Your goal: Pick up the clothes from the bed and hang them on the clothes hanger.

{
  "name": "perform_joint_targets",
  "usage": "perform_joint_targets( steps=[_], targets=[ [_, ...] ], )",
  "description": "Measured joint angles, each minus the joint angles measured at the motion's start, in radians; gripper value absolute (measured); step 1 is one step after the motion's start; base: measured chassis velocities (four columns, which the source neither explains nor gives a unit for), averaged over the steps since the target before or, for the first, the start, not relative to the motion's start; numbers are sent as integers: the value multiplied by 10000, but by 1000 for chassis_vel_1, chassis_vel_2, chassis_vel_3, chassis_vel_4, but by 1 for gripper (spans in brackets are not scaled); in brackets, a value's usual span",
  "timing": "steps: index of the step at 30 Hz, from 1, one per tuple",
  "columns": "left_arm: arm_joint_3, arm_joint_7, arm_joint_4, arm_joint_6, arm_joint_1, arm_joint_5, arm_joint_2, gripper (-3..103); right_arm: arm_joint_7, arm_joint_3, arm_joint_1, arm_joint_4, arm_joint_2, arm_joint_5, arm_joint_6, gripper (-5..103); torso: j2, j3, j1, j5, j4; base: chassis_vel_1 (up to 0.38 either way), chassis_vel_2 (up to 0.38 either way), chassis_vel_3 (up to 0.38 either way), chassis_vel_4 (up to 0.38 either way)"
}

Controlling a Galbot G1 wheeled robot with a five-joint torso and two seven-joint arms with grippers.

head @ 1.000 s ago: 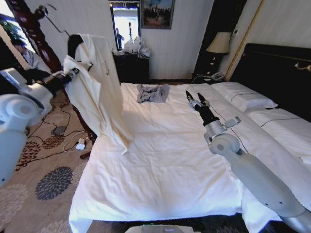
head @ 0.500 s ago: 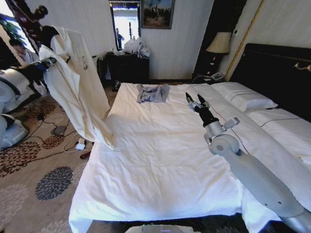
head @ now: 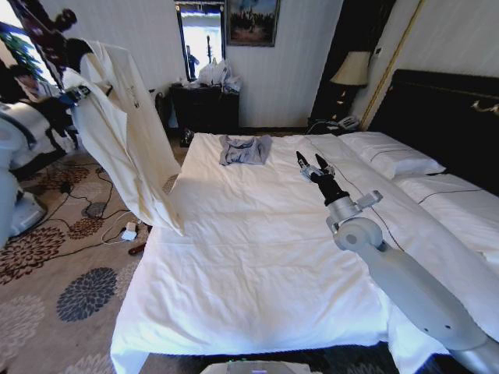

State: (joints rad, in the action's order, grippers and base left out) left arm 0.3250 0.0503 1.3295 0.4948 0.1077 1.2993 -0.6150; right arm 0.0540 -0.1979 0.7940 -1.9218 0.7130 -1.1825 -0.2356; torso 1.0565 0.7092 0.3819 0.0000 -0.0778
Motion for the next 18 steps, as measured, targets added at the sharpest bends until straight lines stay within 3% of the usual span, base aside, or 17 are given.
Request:
perform_joint_targets(
  steps=[18],
  targets=[
    [-1515, 292, -1536, 23, -1732, -388, -747, 20, 108, -105, 149, -88, -150, 13, -55, 100, 1, 0, 1, 0, 1, 0, 0, 0, 0]
  ],
)
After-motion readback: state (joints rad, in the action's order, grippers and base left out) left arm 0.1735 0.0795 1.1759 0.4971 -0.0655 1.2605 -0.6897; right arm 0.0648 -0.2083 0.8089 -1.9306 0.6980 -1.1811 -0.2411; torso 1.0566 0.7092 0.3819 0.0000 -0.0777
